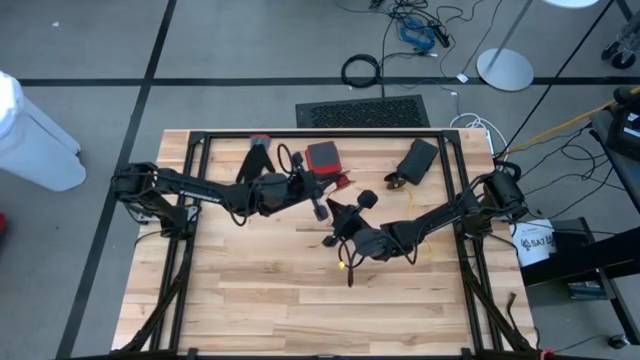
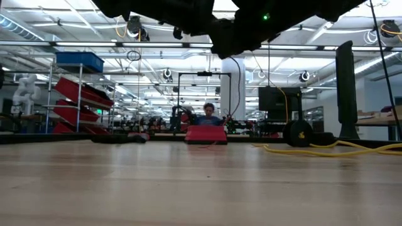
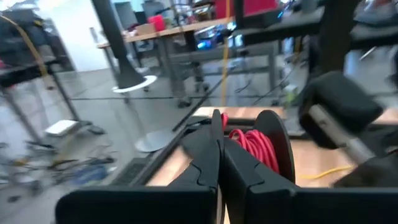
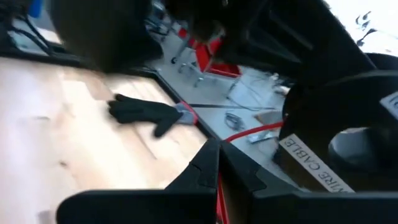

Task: Coil cords
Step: Coil the red wire onto the spool

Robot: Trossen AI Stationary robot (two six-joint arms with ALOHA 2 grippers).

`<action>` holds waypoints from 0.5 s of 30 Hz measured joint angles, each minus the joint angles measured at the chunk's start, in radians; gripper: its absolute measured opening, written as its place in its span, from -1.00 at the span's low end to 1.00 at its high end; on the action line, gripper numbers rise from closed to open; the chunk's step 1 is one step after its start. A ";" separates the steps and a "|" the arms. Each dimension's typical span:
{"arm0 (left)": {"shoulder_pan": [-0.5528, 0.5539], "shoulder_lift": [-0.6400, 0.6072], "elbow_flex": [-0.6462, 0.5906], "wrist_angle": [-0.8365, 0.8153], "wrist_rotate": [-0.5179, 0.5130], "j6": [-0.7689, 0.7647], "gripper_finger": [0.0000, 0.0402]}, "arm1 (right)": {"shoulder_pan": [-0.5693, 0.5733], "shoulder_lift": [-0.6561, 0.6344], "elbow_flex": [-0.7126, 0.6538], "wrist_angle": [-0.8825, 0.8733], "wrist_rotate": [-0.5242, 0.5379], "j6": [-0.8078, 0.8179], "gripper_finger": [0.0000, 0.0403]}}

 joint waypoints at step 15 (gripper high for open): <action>0.042 -0.077 0.000 -0.113 0.301 -0.137 -0.96 | 0.064 -0.002 -0.001 -0.169 0.201 -0.128 -1.00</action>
